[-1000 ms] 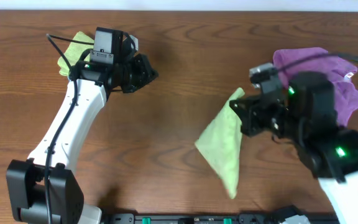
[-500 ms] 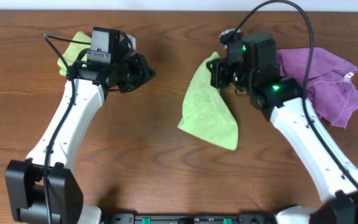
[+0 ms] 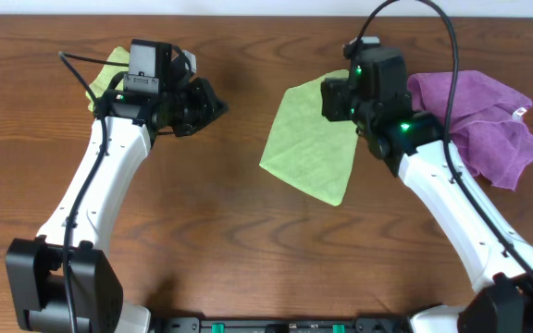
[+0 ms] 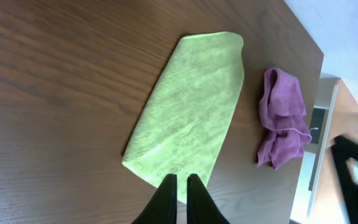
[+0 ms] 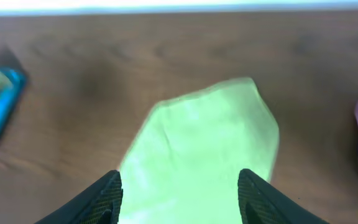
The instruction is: Fold the cloth
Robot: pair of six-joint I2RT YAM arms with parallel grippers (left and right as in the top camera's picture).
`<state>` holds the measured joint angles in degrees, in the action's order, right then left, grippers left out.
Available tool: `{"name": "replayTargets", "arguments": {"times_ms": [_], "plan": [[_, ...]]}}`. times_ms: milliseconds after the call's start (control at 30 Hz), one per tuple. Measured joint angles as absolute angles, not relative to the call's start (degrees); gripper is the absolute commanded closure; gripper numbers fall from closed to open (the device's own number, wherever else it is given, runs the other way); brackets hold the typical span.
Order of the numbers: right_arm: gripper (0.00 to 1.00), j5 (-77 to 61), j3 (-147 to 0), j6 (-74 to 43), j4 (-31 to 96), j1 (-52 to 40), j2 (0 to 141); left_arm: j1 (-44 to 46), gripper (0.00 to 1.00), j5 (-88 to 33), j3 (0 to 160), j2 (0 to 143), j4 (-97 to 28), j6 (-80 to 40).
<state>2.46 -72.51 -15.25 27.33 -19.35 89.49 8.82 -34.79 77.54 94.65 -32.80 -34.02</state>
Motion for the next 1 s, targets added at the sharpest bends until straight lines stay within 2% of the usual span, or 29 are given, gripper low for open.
{"name": "replayTargets", "arguments": {"times_ms": [133,300,433,633,733,867,933,1000], "plan": [[0.35,2.0,-72.6,-15.8,38.0,-19.3,89.5,8.8,0.89,-35.2,77.5,94.7,-32.9,-34.0],[0.41,1.2,-71.9,-19.7,47.5,-17.9,89.5,8.8,0.89,-35.6,77.5,94.7,-32.9,-34.0],[0.41,0.8,-67.4,-23.7,48.0,-15.1,89.5,8.8,0.86,-35.6,77.5,94.7,-33.1,-34.0],[0.41,-3.8,-57.3,-26.6,39.9,-11.8,89.5,8.8,0.82,-36.5,77.5,94.7,-33.2,-34.0],[0.42,-6.8,-53.1,-27.7,34.4,-11.2,89.5,8.8,0.74,-37.3,77.5,94.7,-33.1,-33.7],[0.43,-10.0,-49.0,-30.0,27.9,-11.2,89.5,8.8,0.53,-37.8,77.5,94.7,-33.3,-33.3],[0.43,-10.8,-47.7,-31.1,25.8,-11.2,89.5,8.8,0.36,-38.2,77.5,94.7,-33.2,-33.3],[0.43,-11.2,-47.1,-31.9,24.7,-11.2,89.8,8.8,0.24,-38.5,77.5,94.7,-33.2,-33.0]]}}
